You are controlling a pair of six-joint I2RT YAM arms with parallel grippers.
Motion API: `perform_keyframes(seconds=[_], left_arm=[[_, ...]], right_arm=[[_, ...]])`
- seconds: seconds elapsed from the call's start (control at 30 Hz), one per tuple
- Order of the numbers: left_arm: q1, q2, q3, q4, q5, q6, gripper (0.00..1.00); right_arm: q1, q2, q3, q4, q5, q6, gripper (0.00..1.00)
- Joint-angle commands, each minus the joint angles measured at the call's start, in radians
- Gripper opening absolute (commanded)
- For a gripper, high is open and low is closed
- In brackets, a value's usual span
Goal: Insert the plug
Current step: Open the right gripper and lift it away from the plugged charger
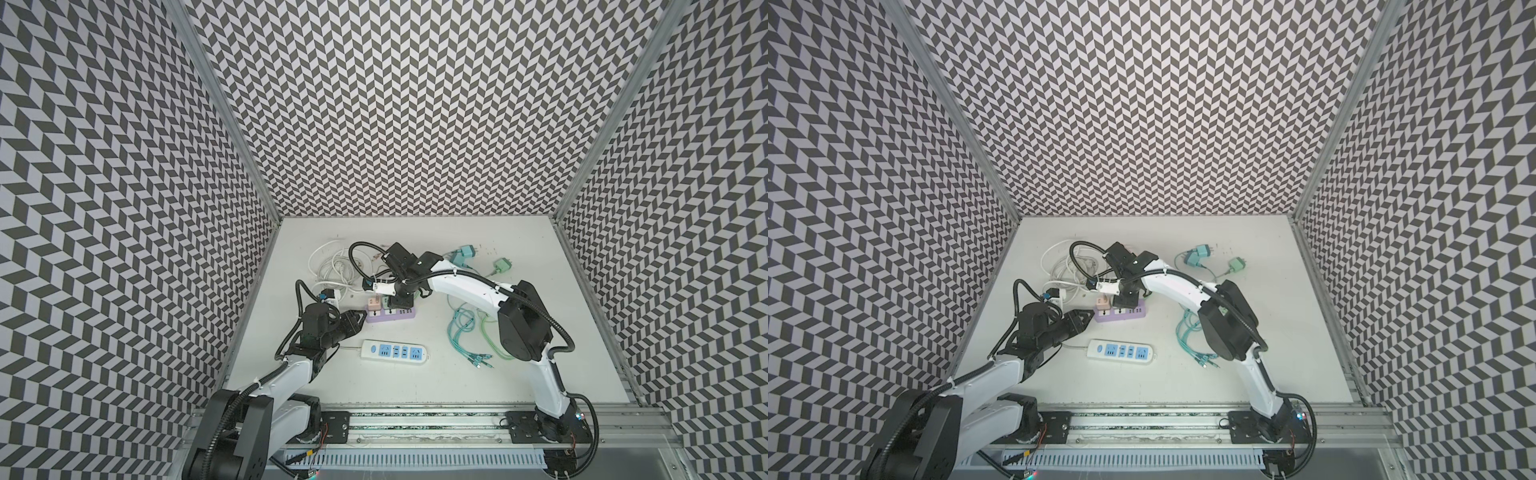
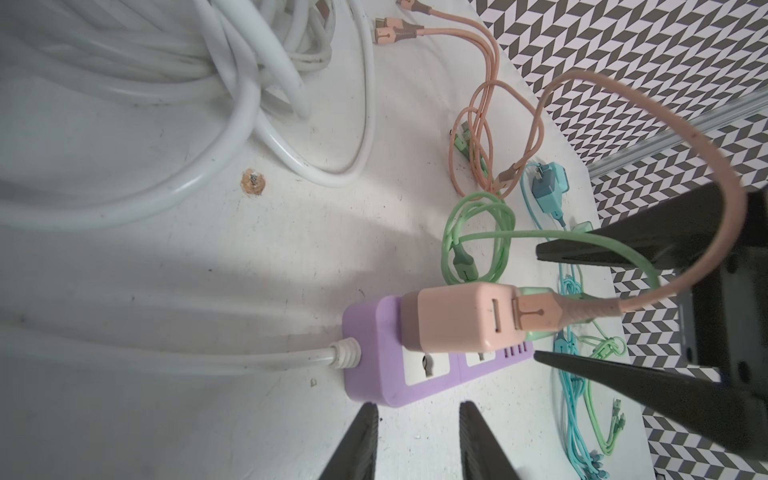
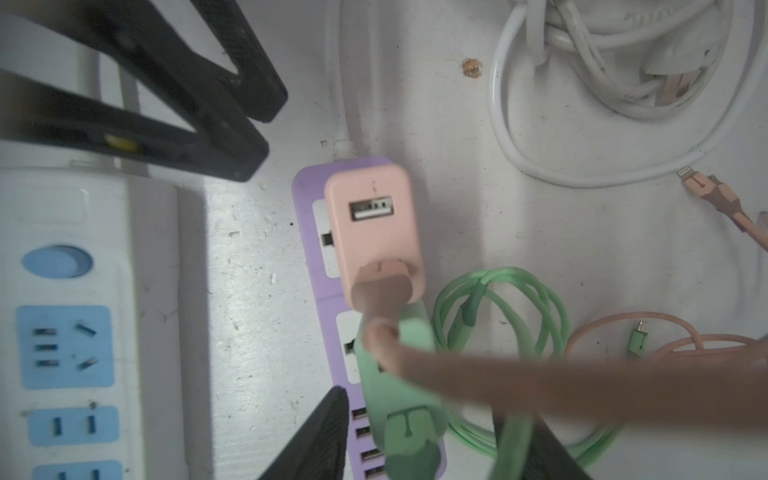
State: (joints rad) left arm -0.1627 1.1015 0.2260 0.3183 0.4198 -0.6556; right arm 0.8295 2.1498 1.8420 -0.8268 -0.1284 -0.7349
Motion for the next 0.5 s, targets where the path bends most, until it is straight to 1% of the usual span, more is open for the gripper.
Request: perform_keyframes(seconds=[0.0, 0.13, 0.23, 0.47], left_arm=[[0.005, -0.015, 0.016, -0.018, -0.012, -0.001, 0.36], [0.005, -0.028, 0.029, -0.041, -0.014, 0.000, 0.36], [0.005, -0.049, 0.043, -0.072, -0.023, 0.006, 0.39], [0.006, -0.119, 0.073, -0.152, -0.055, 0.015, 0.52]], right_arm=[[-0.015, -0.063, -0.036, 0.042, -0.044, 0.005, 0.57], [-0.031, -0.088, -0.076, 0.052, -0.065, 0.012, 0.58], [-0.045, -0.115, -0.118, 0.070, -0.095, 0.018, 0.58], [-0.086, -0.251, -0.287, 0.188, -0.164, 0.066, 0.59]])
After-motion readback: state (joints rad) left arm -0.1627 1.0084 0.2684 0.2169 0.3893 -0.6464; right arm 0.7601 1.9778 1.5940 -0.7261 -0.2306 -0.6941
